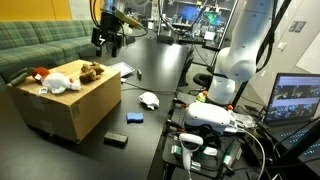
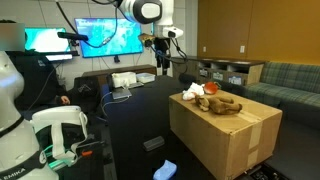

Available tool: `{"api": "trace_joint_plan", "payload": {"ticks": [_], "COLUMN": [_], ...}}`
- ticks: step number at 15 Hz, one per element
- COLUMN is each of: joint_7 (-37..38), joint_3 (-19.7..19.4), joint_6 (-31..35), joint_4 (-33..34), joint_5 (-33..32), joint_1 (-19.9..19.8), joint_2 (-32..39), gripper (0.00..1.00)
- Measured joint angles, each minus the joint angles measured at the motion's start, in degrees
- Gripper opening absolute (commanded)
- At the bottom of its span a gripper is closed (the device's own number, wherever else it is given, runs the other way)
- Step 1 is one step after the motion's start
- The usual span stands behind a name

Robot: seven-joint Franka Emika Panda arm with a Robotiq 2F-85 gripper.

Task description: Put the white towel on the table, the then moose on the box, then the blue sponge on the table, then the turnip plushie on the box, then the duster on the table, and lastly, the white cloth on the box

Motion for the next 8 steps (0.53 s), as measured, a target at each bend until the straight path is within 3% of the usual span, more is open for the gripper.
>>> {"api": "trace_joint_plan", "payload": {"ticks": [4, 8], "joint_7": [-6.0, -8.5], "joint_3": [-0.9, -2.4], "joint_6": [0.1, 1.1], "joint_4": [-13.1, -21.0], "joint_5": [5.4, 6.9], "joint_1": [-1.6, -2.1], "joint_2": [-9.9, -15.2], "gripper": [1.0, 1.0]}}
